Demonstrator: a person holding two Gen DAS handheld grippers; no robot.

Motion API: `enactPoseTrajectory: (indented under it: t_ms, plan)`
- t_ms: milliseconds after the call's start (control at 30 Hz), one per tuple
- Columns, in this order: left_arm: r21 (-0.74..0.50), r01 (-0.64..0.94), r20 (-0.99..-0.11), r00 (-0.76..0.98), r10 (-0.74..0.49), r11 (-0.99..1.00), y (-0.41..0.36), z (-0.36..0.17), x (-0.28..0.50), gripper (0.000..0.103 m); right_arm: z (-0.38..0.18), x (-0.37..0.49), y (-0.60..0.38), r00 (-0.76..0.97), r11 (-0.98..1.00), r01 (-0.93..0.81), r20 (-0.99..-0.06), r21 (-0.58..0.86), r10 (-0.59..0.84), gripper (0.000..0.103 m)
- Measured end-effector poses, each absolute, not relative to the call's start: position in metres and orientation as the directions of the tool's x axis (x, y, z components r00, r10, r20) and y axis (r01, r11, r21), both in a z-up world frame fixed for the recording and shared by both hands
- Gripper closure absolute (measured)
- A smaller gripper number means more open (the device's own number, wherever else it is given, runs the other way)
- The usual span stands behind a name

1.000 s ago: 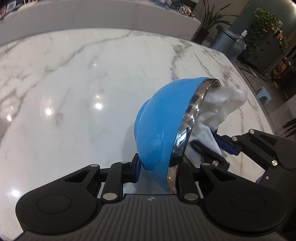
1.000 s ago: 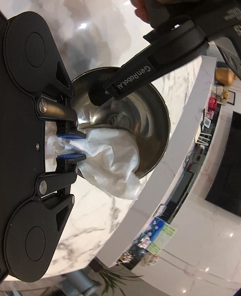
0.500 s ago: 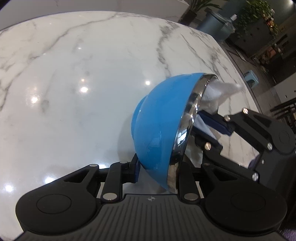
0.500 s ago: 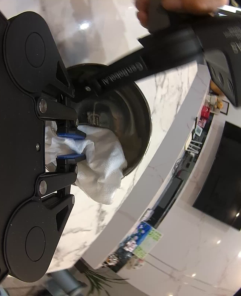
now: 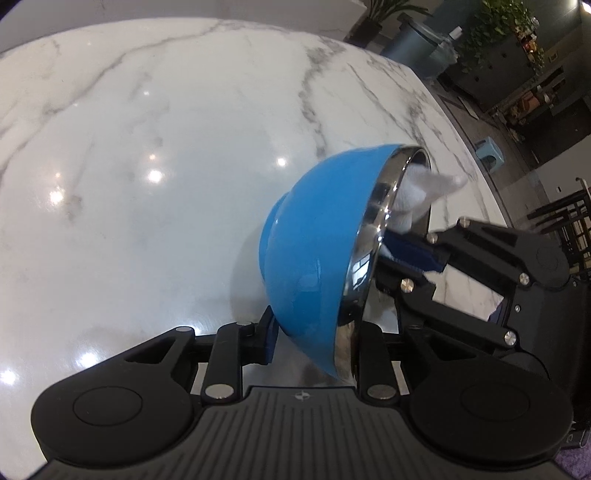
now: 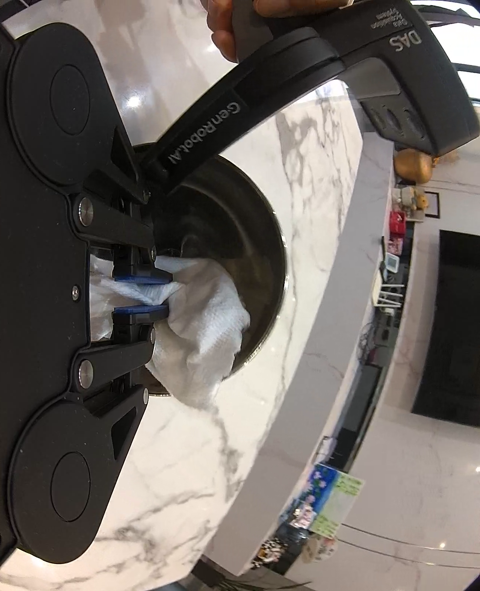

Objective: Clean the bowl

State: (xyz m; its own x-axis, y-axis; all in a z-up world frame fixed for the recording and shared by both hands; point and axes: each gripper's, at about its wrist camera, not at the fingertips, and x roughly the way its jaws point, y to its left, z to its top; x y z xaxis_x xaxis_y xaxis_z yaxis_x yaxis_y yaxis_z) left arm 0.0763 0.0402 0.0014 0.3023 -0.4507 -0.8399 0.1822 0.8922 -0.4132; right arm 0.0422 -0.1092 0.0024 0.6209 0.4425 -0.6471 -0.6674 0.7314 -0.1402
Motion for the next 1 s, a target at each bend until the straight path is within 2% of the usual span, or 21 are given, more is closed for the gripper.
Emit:
enactPoseTrajectory:
  t_ms: [267, 400, 467, 533, 600, 667, 700, 733, 800, 1000]
  plan:
    - [-0.301, 0.209, -0.817, 0.447, -0.365, 0.930, 0.040, 0.022, 0.071, 0.077, -0.003, 0.045, -0.102, 0.603, 0.738, -0.664, -0.669, -0.121, 0.434, 0.093]
    - [-0.224, 0.212, -0.781, 0.544, -0.305, 0.951, 0.041, 0.036, 0.065, 0.063, -0.003, 0.043, -0.102, 0.596, 0.738, -0.666, -0.670, -0.106, 0.442, 0.093]
    - [-0.199, 0.217, -0.762, 0.579, -0.289, 0.956, 0.039, 0.041, 0.063, 0.061, -0.003, 0.042, -0.102, 0.594, 0.736, -0.669, -0.672, -0.108, 0.442, 0.093]
    - [-0.194, 0.211, -0.731, 0.620, -0.285, 0.958, 0.039, 0.046, 0.062, 0.049, -0.003, 0.041, -0.101, 0.597, 0.736, -0.668, -0.673, -0.113, 0.438, 0.093]
    - [-0.199, 0.206, -0.698, 0.657, -0.286, 0.958, 0.041, 0.051, 0.061, 0.048, -0.004, 0.040, -0.101, 0.602, 0.738, -0.664, -0.672, -0.120, 0.432, 0.093]
    - [-0.186, 0.198, -0.685, 0.675, -0.272, 0.962, 0.041, 0.053, 0.061, 0.049, -0.004, 0.041, -0.101, 0.602, 0.740, -0.662, -0.671, -0.118, 0.433, 0.093]
    - [-0.179, 0.194, -0.681, 0.683, -0.264, 0.965, 0.041, 0.053, 0.061, 0.056, -0.004, 0.041, -0.101, 0.603, 0.740, -0.662, -0.670, -0.117, 0.433, 0.093]
    - [-0.176, 0.190, -0.677, 0.689, -0.259, 0.966, 0.040, 0.054, 0.061, 0.068, -0.004, 0.041, -0.101, 0.603, 0.740, -0.662, -0.670, -0.117, 0.434, 0.093]
    - [-0.178, 0.183, -0.678, 0.690, -0.255, 0.967, 0.041, 0.053, 0.064, 0.080, -0.002, 0.042, -0.101, 0.606, 0.740, -0.662, -0.663, -0.115, 0.439, 0.093]
    - [-0.280, 0.109, -0.703, 0.653, -0.281, 0.954, 0.058, 0.042, 0.075, 0.085, 0.003, 0.044, -0.099, 0.611, 0.736, -0.668, -0.649, -0.115, 0.453, 0.093]
